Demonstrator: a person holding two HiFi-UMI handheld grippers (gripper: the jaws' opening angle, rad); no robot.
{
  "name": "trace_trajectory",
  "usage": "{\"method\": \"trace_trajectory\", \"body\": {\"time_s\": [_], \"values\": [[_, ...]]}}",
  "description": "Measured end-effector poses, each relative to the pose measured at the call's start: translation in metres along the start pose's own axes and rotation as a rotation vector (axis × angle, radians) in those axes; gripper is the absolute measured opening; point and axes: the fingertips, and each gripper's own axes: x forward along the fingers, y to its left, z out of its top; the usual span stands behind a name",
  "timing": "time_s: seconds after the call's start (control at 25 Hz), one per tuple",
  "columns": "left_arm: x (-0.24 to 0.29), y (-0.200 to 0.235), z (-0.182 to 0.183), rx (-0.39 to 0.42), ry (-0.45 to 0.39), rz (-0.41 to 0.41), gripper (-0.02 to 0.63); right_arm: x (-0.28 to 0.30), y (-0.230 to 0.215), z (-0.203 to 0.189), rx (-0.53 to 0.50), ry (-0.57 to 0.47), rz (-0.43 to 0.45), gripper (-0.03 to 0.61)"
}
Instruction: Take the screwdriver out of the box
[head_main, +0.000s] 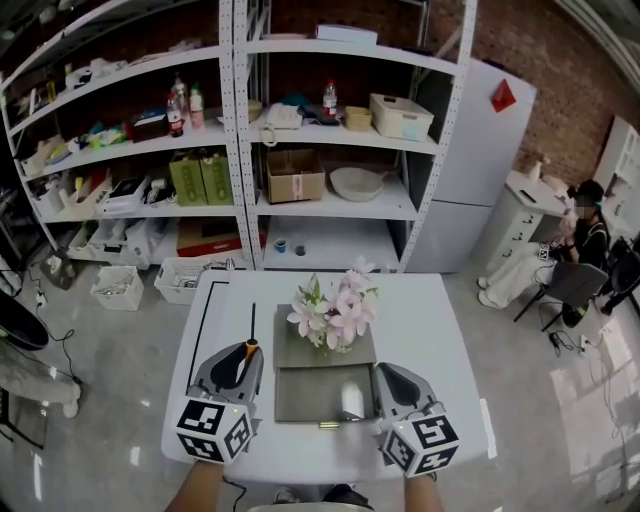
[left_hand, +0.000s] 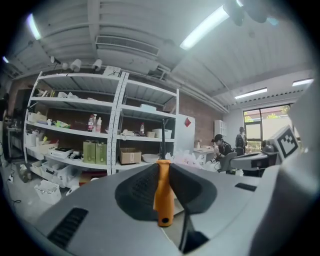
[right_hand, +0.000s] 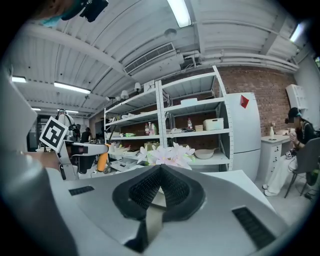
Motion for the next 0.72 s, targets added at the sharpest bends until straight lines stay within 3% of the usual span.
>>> {"method": "trace_trajectory", "body": {"time_s": [0.72], "values": [[0.015,-0.006,-0.005,-0.005,0.007,-0.007,0.075,0.009,-0.011,-0.002,-0.004,0.006,0.005,0.005]]}}
